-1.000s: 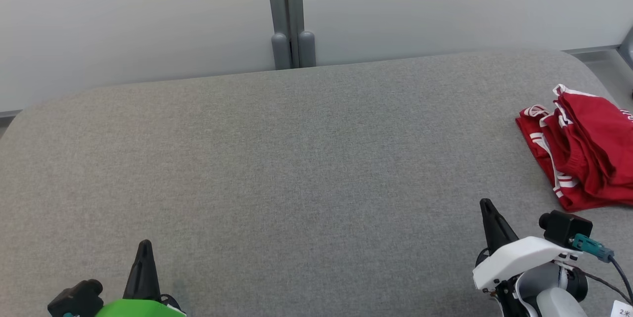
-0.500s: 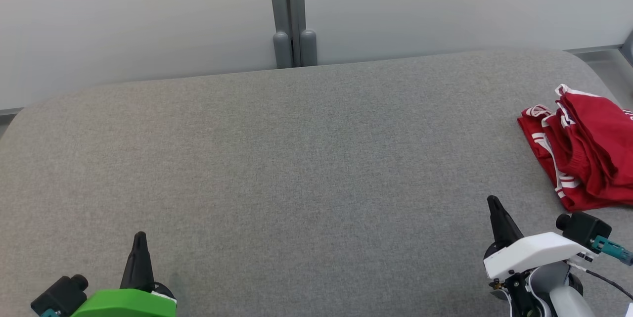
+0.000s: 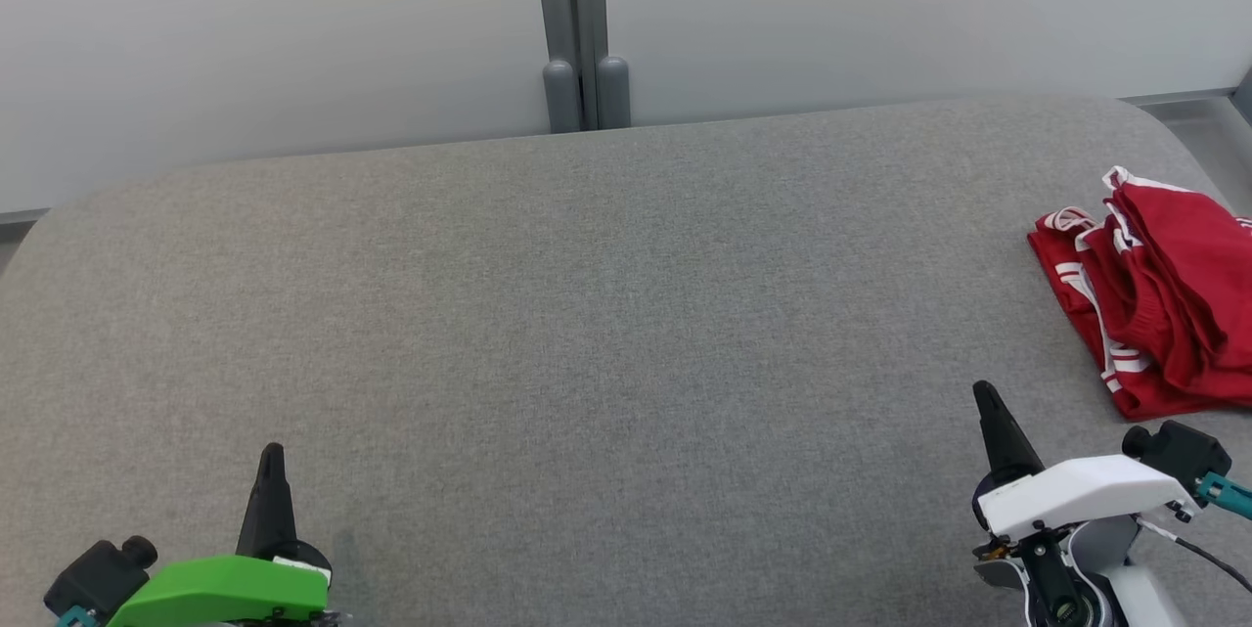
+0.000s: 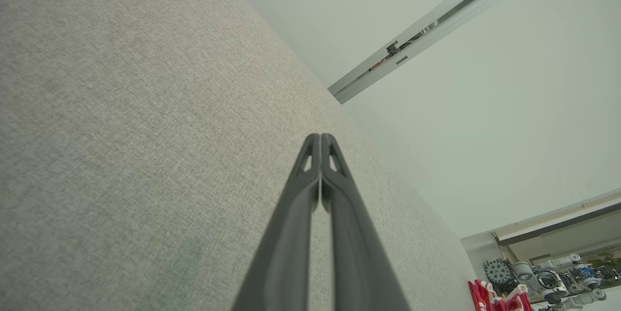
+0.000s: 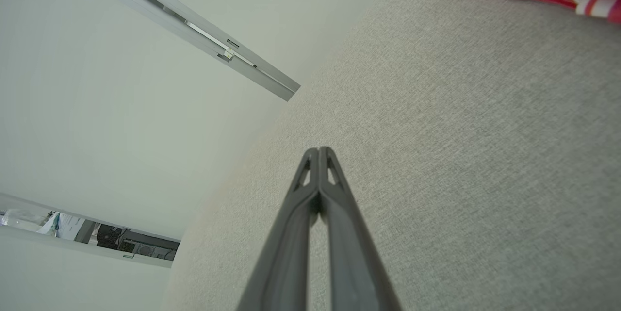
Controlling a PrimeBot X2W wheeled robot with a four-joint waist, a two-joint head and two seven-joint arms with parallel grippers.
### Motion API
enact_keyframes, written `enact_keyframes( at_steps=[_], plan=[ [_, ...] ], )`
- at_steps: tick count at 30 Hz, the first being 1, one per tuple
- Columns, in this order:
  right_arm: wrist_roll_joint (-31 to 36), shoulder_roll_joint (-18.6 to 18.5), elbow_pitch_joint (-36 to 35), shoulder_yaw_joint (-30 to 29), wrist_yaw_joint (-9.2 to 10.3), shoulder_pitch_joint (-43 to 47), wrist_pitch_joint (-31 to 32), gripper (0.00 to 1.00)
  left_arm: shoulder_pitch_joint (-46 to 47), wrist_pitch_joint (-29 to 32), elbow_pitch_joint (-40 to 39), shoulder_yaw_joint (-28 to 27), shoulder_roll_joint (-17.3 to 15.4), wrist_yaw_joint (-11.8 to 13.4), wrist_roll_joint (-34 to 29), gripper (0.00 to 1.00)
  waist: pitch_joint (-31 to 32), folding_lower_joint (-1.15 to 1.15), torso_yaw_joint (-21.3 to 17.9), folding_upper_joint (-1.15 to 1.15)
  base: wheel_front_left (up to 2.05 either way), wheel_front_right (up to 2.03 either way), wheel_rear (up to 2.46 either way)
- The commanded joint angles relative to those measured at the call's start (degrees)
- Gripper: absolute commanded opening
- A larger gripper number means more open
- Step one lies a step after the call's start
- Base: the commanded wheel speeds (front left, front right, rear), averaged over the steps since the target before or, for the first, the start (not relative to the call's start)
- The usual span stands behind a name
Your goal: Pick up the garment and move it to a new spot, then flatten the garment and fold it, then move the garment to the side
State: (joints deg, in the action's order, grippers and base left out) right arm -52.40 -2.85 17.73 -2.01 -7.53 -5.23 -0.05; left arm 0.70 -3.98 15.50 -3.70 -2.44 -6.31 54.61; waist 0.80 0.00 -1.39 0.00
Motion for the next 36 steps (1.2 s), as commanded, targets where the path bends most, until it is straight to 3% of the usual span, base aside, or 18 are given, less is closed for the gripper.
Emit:
enact_keyframes(
  at_steps=[1, 36],
  plan=[
    [-1.80, -0.14, -1.02, -0.33, 0.02, -1.21, 0.26, 0.00, 1.66, 0.45, -0.69, -0.35, -0.38, -0.32, 1.88, 0.00, -0.02, 0.00, 0.03, 0.00, 0.00, 0.00, 0.00],
    [-22.19, -0.11, -2.58, -2.65, 0.02, -1.32, 3.73, 0.00, 4.04, 5.85, -1.21, -1.72, -0.53, -0.89, 21.01, 0.00, -0.45, 0.00, 0.64, 0.00, 0.00, 0.00, 0.00]
  ],
)
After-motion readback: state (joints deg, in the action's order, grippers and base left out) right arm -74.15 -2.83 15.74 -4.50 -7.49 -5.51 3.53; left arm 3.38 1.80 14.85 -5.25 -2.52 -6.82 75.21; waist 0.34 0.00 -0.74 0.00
